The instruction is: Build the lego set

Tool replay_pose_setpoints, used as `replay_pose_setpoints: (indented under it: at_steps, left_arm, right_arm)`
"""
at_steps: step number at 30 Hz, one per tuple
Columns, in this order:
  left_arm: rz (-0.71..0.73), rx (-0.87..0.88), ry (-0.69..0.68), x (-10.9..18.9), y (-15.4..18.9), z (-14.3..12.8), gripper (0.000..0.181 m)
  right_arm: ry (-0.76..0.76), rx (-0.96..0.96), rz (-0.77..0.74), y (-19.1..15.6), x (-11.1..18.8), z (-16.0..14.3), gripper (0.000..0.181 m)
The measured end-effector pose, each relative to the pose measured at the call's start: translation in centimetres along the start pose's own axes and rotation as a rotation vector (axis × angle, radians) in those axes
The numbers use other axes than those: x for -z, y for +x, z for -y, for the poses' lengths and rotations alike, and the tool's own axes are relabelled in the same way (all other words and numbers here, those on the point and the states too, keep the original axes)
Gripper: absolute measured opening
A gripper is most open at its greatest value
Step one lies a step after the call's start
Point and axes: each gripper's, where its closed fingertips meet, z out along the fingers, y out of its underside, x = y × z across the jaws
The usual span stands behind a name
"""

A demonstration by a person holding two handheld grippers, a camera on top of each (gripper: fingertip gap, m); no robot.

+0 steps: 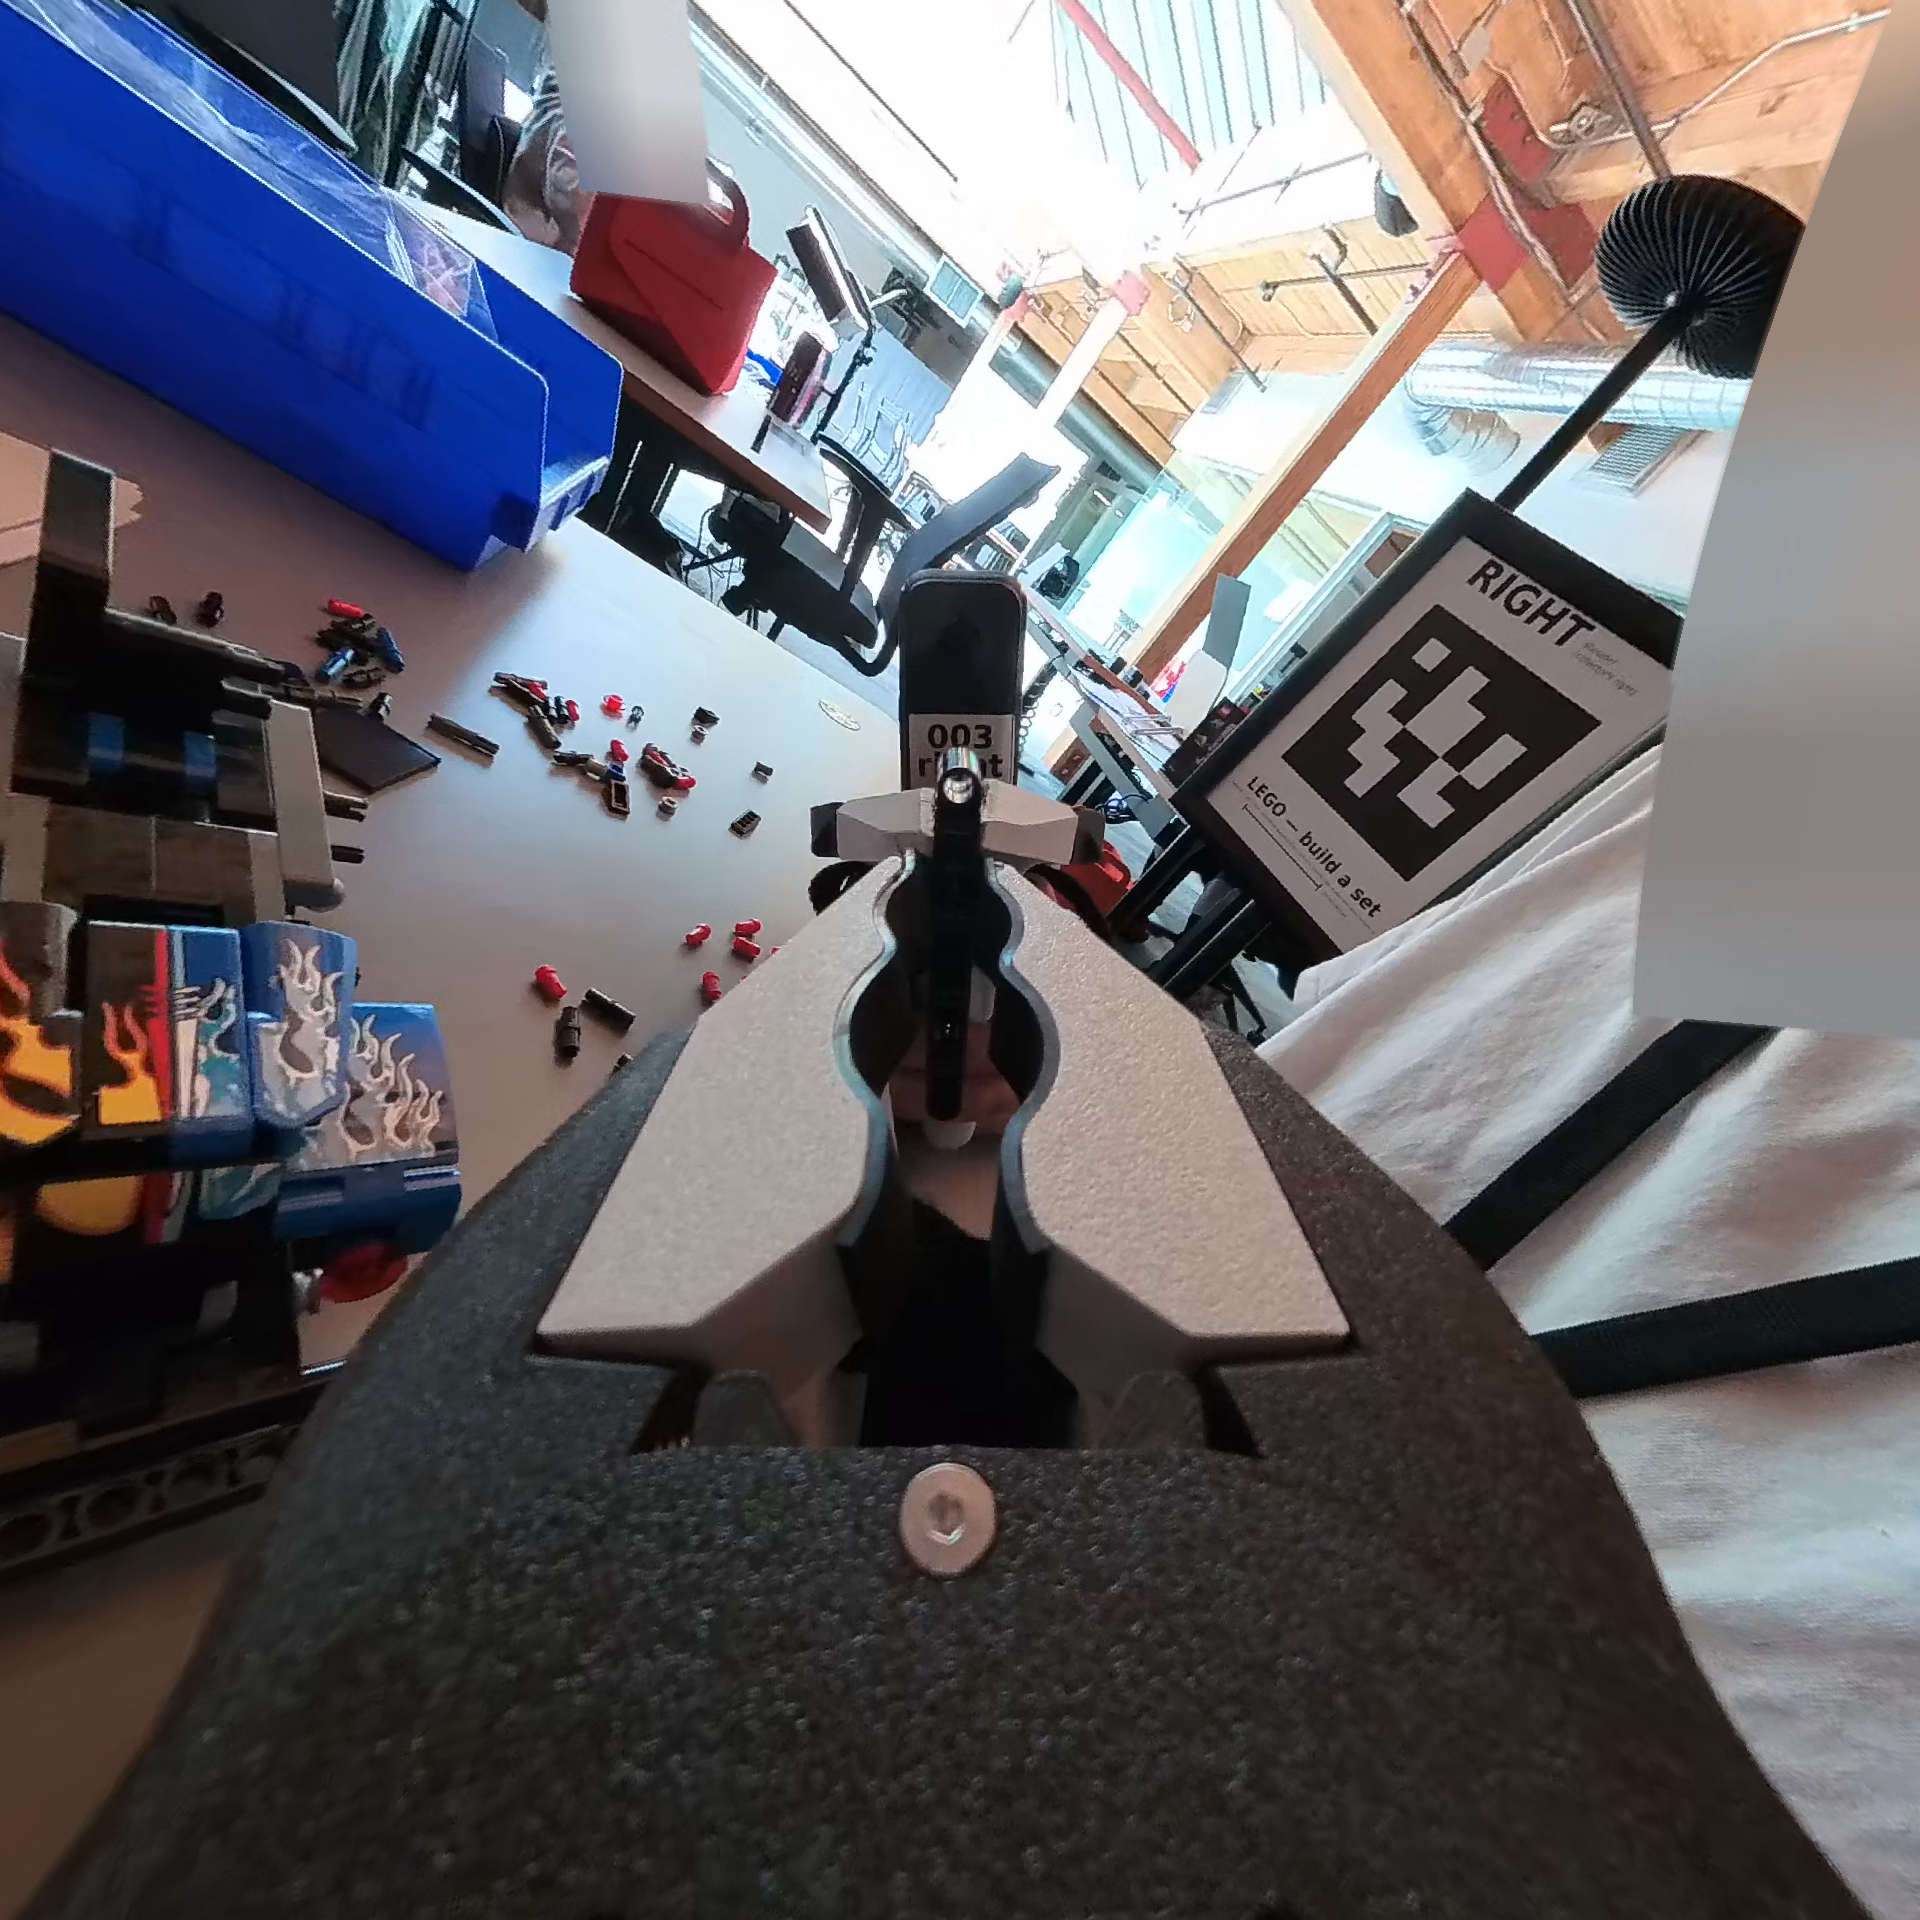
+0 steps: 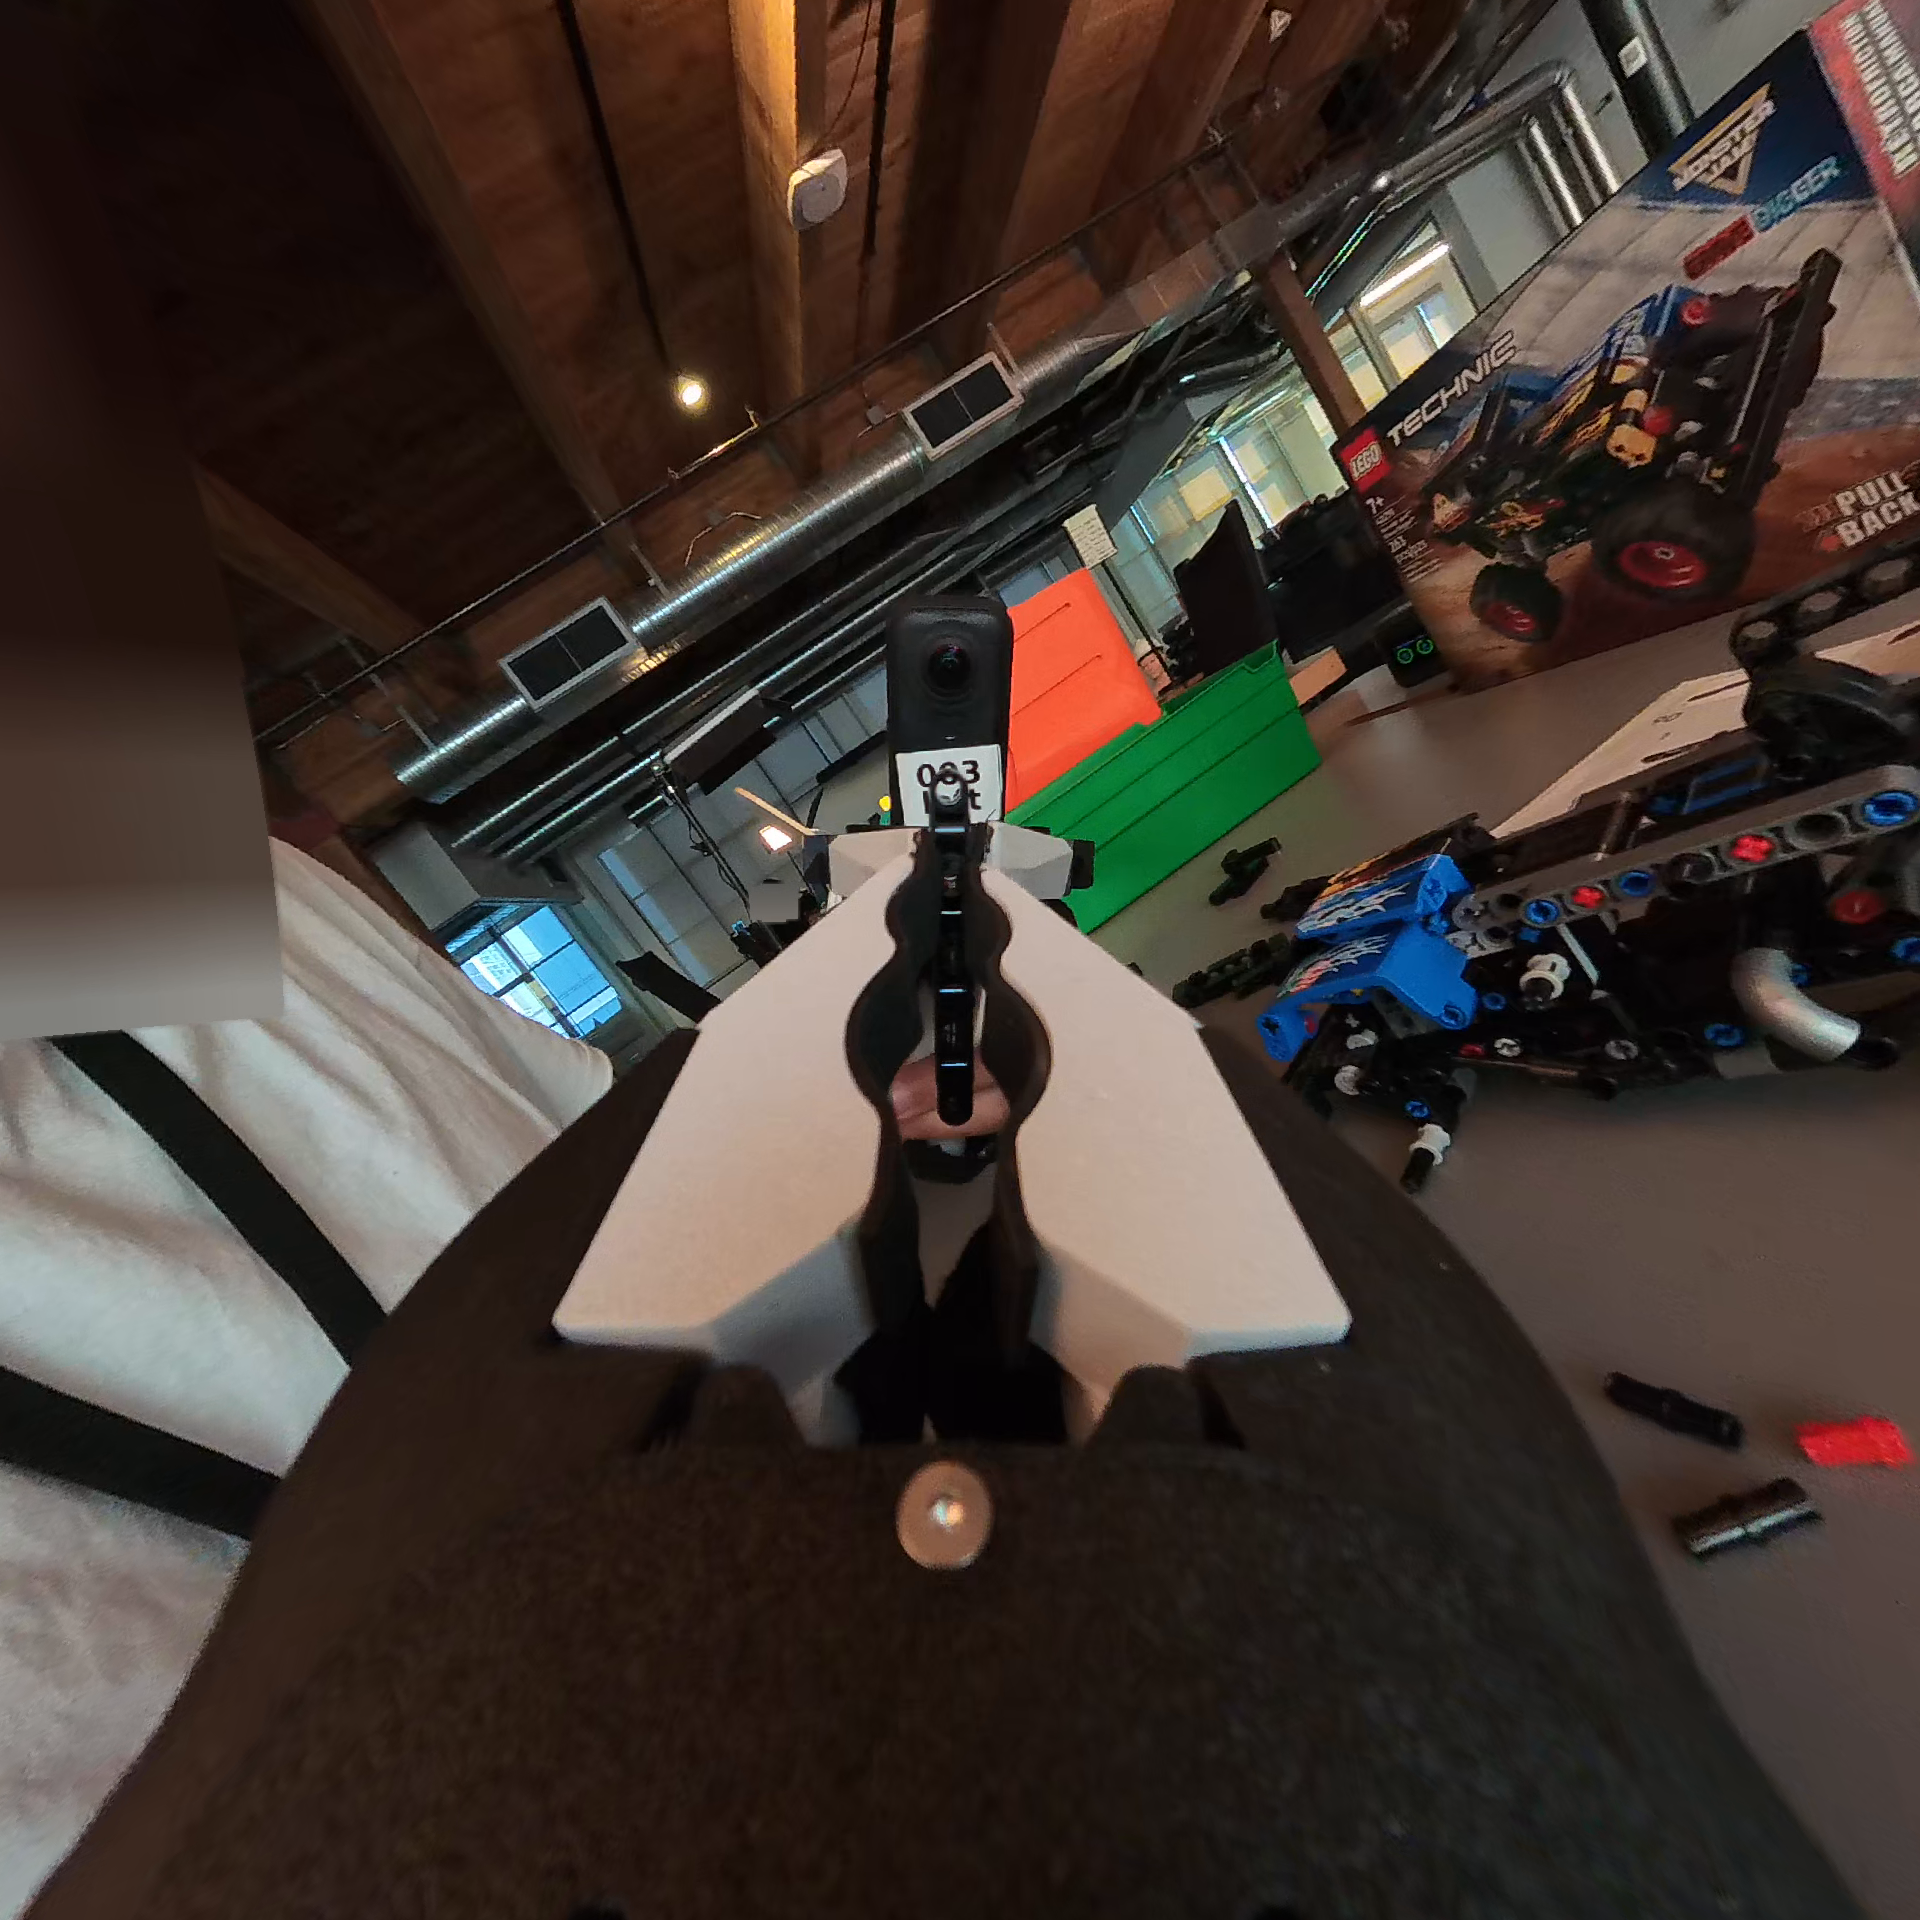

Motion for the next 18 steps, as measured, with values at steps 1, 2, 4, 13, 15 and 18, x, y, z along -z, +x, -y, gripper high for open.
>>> replay_pose_setpoints:
  at_steps: [1, 2, 4, 13, 15, 18]
  left_arm:
    - [0.003, -0.009, 0.002, 0.0, 0.0, 0.1, 0.006]
    - [0.003, -0.018, 0.006, 0.0, 0.1, 0.2, 0.006]
    - [-0.005, -0.031, 0.009, 0.2, 0.4, 0.4, 0.005]
    - [0.048, -0.164, 0.021, 4.5, 0.4, 1.9, 0.006]
    - [0.059, -0.215, -0.007, 4.6, 0.0, 1.1, 0.006]
    - [0.08, -0.252, -0.032, 4.3, -0.9, -0.3, 0.006]
  right_arm:
    - [0.004, 0.003, 0.001, 0.0, 0.0, 0.1, 0.003]
    - [0.011, 0.008, 0.006, -0.1, -0.1, 0.2, 0.003]
    - [-0.018, 0.013, 0.008, -0.3, -0.1, 0.3, 0.003]
    - [-0.31, 0.441, -0.667, 4.5, 14.6, 7.1, 0.021]
    - [-0.494, 0.486, -0.959, 7.6, 21.9, 7.0, 0.024]
    - [-0.648, 0.382, -0.99, 8.1, 25.5, 4.0, 0.027]
